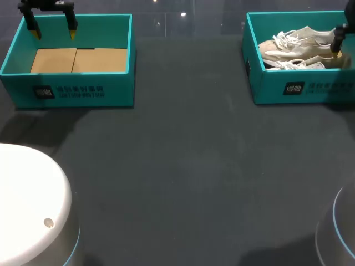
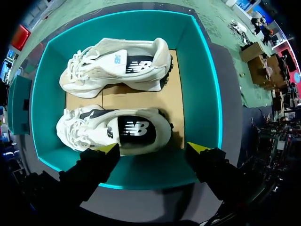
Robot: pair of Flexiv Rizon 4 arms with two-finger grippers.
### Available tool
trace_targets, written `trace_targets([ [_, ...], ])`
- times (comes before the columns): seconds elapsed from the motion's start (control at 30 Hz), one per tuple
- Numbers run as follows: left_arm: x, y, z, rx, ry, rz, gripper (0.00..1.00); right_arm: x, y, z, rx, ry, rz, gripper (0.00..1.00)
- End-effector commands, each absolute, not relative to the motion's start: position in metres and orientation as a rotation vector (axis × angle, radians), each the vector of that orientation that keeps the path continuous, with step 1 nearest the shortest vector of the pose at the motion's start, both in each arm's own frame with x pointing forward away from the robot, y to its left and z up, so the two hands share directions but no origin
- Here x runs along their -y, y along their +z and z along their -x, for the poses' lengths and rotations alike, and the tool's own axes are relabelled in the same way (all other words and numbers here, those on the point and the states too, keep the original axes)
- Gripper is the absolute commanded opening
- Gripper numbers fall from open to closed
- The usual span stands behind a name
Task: Take the shoe out of the shoebox, open the shoe tongue, remove and reinsert the insole, then place the shoe into the shoebox
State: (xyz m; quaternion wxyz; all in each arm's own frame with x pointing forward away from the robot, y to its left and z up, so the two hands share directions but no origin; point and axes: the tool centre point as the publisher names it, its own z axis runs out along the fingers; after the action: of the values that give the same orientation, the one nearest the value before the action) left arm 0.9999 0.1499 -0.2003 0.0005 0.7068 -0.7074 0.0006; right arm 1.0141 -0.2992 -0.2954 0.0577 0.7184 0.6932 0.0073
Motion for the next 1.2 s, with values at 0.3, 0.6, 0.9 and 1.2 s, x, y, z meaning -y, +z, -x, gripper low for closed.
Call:
trace_targets([
  [0.3, -0.15, -0.2, -1.0, 2.222, 0.001, -2.22, 1.0, 0.313, -0.315, -1.024, -2.093, 0.032, -2.16, 0.86],
  [0.6, -0.15, -0.2, -1.0, 2.222, 0.001, -2.22, 1.0, 0.324, -0.326, -1.03, -2.092, 0.03, -2.154, 0.8],
  [0.9, -0.15, -0.2, -1.0, 2.222, 0.001, -2.22, 1.0, 0.323, -0.337, -1.034, -2.11, 0.008, -2.144, 0.78],
  [1.2, -0.15, -0.2, -1.0, 2.222, 0.001, -2.22, 1.0, 0.325, -0.345, -1.034, -2.129, 0.01, -2.142, 0.76],
])
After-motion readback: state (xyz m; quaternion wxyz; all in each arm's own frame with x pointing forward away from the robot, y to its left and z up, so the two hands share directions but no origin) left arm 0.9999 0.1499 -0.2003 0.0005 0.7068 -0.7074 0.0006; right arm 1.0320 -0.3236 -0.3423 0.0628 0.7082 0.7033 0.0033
